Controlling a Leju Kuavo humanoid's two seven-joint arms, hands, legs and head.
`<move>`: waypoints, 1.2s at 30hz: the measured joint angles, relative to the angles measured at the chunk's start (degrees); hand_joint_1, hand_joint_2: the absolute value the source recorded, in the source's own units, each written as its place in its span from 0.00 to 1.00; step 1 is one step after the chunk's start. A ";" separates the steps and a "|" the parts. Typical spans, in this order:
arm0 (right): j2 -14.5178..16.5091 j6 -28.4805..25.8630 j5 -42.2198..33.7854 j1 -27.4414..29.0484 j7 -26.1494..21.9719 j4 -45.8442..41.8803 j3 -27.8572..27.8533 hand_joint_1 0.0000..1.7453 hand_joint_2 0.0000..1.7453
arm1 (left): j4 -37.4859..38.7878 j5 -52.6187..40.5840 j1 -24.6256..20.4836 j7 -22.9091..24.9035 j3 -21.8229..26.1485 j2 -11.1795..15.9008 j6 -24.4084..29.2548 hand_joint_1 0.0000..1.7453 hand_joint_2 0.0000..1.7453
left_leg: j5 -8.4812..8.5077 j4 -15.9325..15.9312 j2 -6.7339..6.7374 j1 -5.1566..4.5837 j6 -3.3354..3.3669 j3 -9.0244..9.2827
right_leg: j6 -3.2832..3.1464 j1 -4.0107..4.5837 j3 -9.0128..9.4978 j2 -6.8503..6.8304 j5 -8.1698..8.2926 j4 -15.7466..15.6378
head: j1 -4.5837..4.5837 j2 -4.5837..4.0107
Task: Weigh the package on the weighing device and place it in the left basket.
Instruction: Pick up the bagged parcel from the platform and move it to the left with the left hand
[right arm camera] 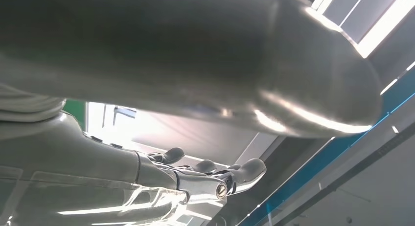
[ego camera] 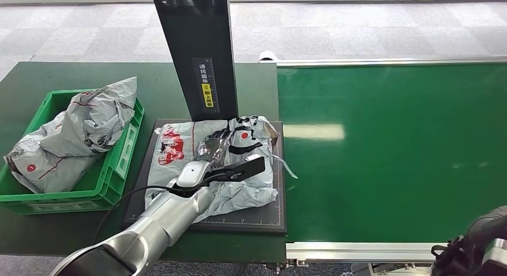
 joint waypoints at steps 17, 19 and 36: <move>1.34 2.76 -0.34 -2.26 0.33 0.89 -0.05 0.00 0.00 | -4.11 -0.58 4.18 -11.33 8.95 0.02 9.97 1.00 1.00 | 0.01 0.01 -0.01 -0.01 0.00 -0.21 | 0.00 -0.01 -0.23 -0.01 0.00 0.00 | 0.01 0.00; 1.37 2.92 -0.26 -2.51 0.33 1.13 -0.05 0.00 0.00 | -4.79 -0.64 4.64 -11.49 9.54 0.07 10.05 1.00 1.00 | 0.01 0.01 -0.01 0.00 0.00 -0.25 | 0.00 -0.01 -0.27 -0.01 0.00 0.00 | 0.00 0.00; 1.62 3.03 -0.25 -3.01 0.33 1.93 -0.05 0.00 0.00 | -6.02 -0.89 5.46 -12.17 10.89 0.14 10.35 1.00 1.00 | 0.01 0.01 -0.01 0.00 0.00 -0.36 | 0.00 -0.01 -0.38 -0.02 0.00 0.01 | 0.00 0.00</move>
